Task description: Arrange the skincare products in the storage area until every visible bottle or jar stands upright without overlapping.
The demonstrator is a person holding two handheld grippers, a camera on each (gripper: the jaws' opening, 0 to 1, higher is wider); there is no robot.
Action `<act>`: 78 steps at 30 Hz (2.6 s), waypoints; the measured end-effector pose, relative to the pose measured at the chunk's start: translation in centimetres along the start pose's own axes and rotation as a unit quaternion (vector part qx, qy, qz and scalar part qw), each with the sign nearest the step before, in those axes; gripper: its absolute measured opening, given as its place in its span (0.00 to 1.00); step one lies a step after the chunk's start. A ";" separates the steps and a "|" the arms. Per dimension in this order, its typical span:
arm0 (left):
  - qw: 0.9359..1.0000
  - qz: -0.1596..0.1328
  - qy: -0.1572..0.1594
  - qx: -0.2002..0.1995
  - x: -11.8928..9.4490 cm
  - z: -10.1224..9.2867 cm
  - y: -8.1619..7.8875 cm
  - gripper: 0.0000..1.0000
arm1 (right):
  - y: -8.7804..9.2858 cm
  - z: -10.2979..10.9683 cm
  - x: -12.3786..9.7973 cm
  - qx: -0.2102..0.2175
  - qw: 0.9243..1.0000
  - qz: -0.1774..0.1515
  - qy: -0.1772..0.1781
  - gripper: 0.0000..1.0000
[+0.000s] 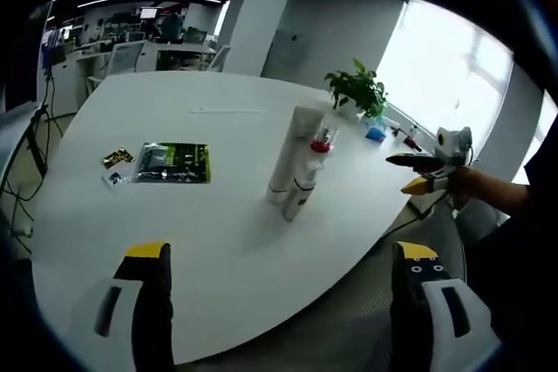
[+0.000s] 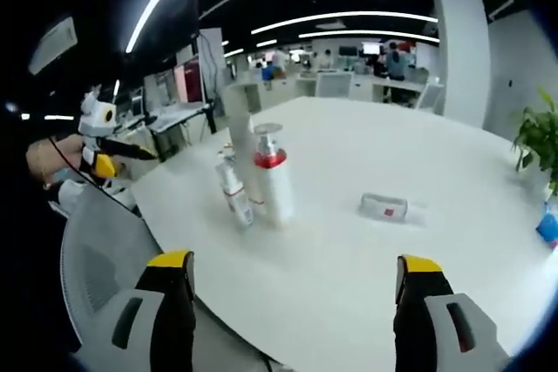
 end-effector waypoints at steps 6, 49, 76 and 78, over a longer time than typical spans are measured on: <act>1.000 0.001 0.001 0.000 0.3 0.3 -0.3 0.97 | -0.2 -1.3 0.4 -0.007 1.000 0.003 0.000 0.98; 0.999 0.035 -0.012 -0.031 3.4 1.7 0.4 0.95 | -2.7 -12.1 8.8 -0.155 0.984 0.087 -0.031 0.77; 0.996 0.069 -0.006 -0.048 5.8 2.5 1.2 0.95 | -1.3 -15.1 16.2 -0.195 0.969 0.136 -0.073 0.61; 0.996 0.068 -0.008 -0.049 5.8 2.7 1.1 0.94 | -1.2 -15.3 16.6 -0.194 0.968 0.138 -0.076 0.59</act>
Point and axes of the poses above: the point that each gripper's makers call its tool centre point, and the gripper's own axes: x roughly forward along the fingers, z roughly to its left, y roughly out of its underside, the point moved 8 cm from there along -x, roughly backward along the fingers, and after that the axes turned 10 degrees about -x, right-handed, at the moved point
